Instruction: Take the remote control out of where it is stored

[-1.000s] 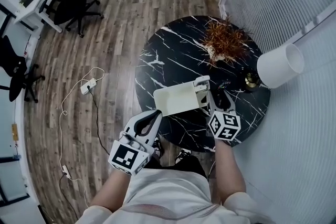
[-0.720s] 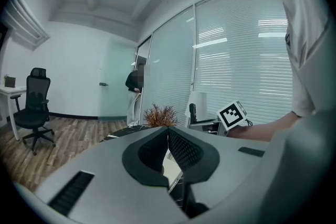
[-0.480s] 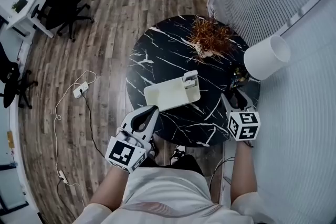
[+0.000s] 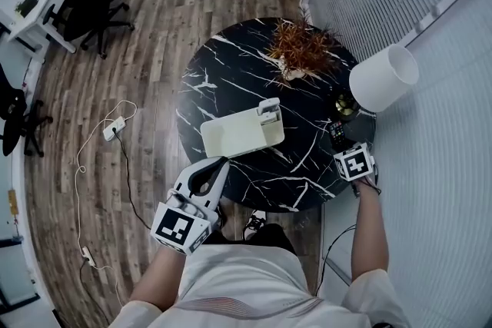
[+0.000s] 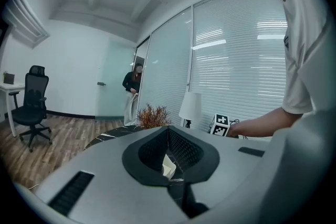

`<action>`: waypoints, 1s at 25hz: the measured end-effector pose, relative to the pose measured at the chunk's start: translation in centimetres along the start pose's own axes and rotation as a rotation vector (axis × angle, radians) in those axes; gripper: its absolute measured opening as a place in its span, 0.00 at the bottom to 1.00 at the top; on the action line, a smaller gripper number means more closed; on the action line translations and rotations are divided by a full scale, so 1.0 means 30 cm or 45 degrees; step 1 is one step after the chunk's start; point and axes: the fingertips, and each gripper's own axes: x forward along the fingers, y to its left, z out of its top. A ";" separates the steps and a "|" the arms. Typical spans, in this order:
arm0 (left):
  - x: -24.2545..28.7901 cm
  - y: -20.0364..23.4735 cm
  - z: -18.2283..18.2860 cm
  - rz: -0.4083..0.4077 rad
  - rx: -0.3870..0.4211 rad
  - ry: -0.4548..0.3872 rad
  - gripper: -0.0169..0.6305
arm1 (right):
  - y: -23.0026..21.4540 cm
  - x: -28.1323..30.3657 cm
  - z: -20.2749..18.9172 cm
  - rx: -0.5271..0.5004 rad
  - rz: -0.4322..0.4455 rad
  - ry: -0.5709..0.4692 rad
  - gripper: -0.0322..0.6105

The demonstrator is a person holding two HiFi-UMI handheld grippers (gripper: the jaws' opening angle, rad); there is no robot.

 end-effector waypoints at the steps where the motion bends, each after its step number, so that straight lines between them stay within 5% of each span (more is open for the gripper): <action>1: -0.005 0.001 -0.009 0.011 0.000 0.010 0.04 | 0.001 0.038 -0.020 -0.010 0.013 0.032 0.40; 8: 0.001 -0.010 -0.037 0.049 -0.009 0.037 0.04 | -0.004 0.183 -0.079 -0.053 0.130 0.156 0.40; 25: 0.019 -0.020 -0.036 0.039 0.015 0.056 0.04 | 0.008 0.264 -0.090 -0.092 0.108 0.123 0.40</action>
